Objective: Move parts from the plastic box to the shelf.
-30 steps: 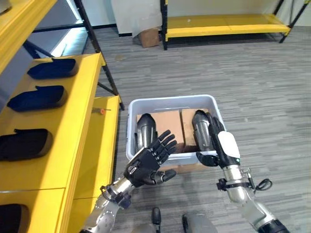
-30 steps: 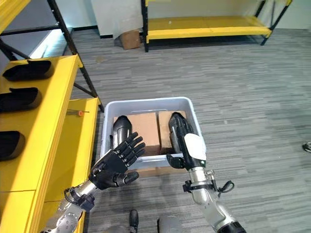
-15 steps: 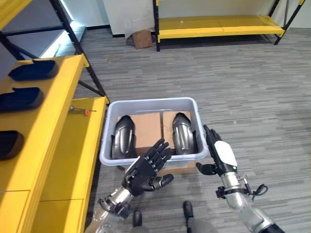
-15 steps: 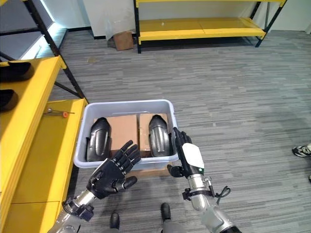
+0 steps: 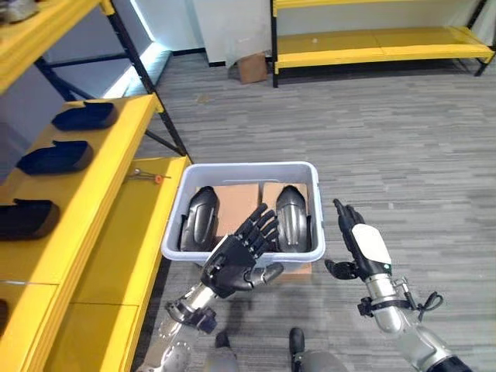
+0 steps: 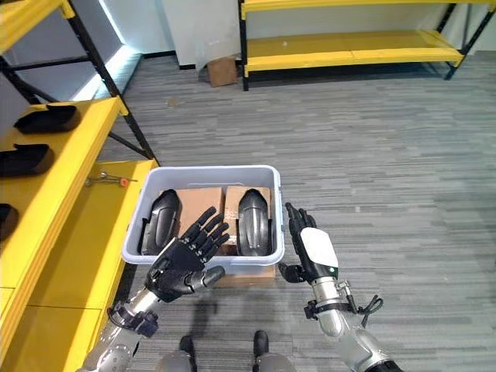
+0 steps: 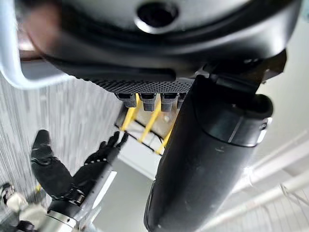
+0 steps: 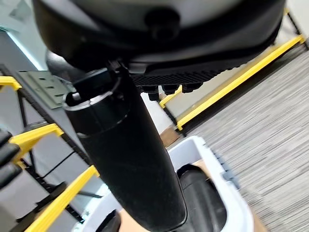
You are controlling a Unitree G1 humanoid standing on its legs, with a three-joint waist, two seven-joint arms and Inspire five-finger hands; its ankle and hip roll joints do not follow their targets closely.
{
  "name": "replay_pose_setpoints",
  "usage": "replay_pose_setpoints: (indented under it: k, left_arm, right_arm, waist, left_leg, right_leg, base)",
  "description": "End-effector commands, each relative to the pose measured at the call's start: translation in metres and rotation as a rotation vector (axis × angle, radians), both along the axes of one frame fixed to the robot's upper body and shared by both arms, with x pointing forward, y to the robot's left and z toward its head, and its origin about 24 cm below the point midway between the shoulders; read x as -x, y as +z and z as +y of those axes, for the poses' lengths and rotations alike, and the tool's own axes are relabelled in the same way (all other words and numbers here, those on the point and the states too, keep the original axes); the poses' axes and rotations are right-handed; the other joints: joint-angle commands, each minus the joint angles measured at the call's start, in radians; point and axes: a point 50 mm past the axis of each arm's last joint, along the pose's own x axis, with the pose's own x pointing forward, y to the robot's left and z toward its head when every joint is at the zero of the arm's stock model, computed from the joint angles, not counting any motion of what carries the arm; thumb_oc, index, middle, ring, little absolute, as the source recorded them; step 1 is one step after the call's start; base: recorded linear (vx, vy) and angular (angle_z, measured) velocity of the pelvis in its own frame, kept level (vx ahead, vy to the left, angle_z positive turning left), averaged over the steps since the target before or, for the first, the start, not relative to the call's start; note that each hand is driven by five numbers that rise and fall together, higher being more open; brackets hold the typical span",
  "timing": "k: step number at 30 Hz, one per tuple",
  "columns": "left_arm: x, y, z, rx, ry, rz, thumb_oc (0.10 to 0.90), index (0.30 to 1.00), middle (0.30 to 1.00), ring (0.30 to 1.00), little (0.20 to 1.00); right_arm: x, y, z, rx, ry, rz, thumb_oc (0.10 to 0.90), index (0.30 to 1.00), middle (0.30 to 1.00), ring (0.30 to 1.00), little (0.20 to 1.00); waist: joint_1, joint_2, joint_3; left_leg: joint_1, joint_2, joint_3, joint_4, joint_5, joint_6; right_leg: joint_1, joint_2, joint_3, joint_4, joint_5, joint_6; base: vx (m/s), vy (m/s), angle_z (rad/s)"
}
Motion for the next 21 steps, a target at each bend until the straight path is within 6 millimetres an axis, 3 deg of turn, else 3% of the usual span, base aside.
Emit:
replay_pose_setpoints:
  k: [1,2,8,15,21]
  left_arm:
    - [0.0,0.029,0.007,0.007,0.041,-0.18,0.9,1.0,1.0,1.0,1.0]
    - [0.002,0.027,0.009,0.011,0.053,-0.171,0.9,1.0,1.0,1.0,1.0]
    - [0.007,0.012,0.012,0.017,0.03,-0.143,0.9,1.0,1.0,1.0,1.0]
    - [-0.001,0.021,0.001,-0.01,-0.019,-0.159,0.9,1.0,1.0,1.0,1.0]
    - [-0.012,0.033,0.005,-0.016,-0.019,-0.188,0.9,1.0,1.0,1.0,1.0]
  right_arm:
    - [-0.019,0.054,0.023,-0.061,0.129,-0.265,0.9,1.0,1.0,1.0,1.0]
    - [-0.023,0.055,0.027,-0.059,0.149,-0.255,0.9,1.0,1.0,1.0,1.0]
    - [-0.02,0.054,0.031,-0.139,0.17,-0.174,0.9,1.0,1.0,1.0,1.0]
    - [-0.019,0.049,0.035,-0.188,0.137,-0.137,0.9,1.0,1.0,1.0,1.0]
    - [-0.048,0.07,0.031,-0.418,0.02,-0.184,0.9,1.0,1.0,1.0,1.0]
  waist:
    - [0.043,-0.018,-0.018]
    - [0.058,-0.018,-0.012]
    - [0.059,-0.029,-0.026]
    - [0.069,-0.042,-0.025]
    - [0.1,-0.043,0.03]
  left_leg:
    - [-0.072,0.005,-0.074,0.002,0.087,0.038]
    - [-0.078,-0.006,-0.108,0.011,0.075,0.043]
    - [-0.038,-0.023,-0.072,0.031,-0.01,0.064]
    - [-0.021,-0.056,-0.068,0.013,-0.039,0.088]
    - [-0.065,-0.088,-0.074,0.021,-0.046,0.106]
  right_leg:
    - [0.083,-0.008,0.025,0.092,-0.125,0.084]
    - [0.088,-0.008,0.041,0.106,-0.137,0.081]
    - [0.088,-0.032,0.003,0.138,-0.167,0.08]
    - [0.066,-0.056,-0.009,0.115,-0.14,0.1]
    - [0.03,-0.062,0.001,0.112,-0.134,0.102]
  base:
    - [0.18,0.124,-0.18]
    - [0.21,0.168,-0.47]
    - [0.17,0.174,-0.74]
    - [0.08,0.09,-0.02]
    - [-0.04,0.046,0.2]
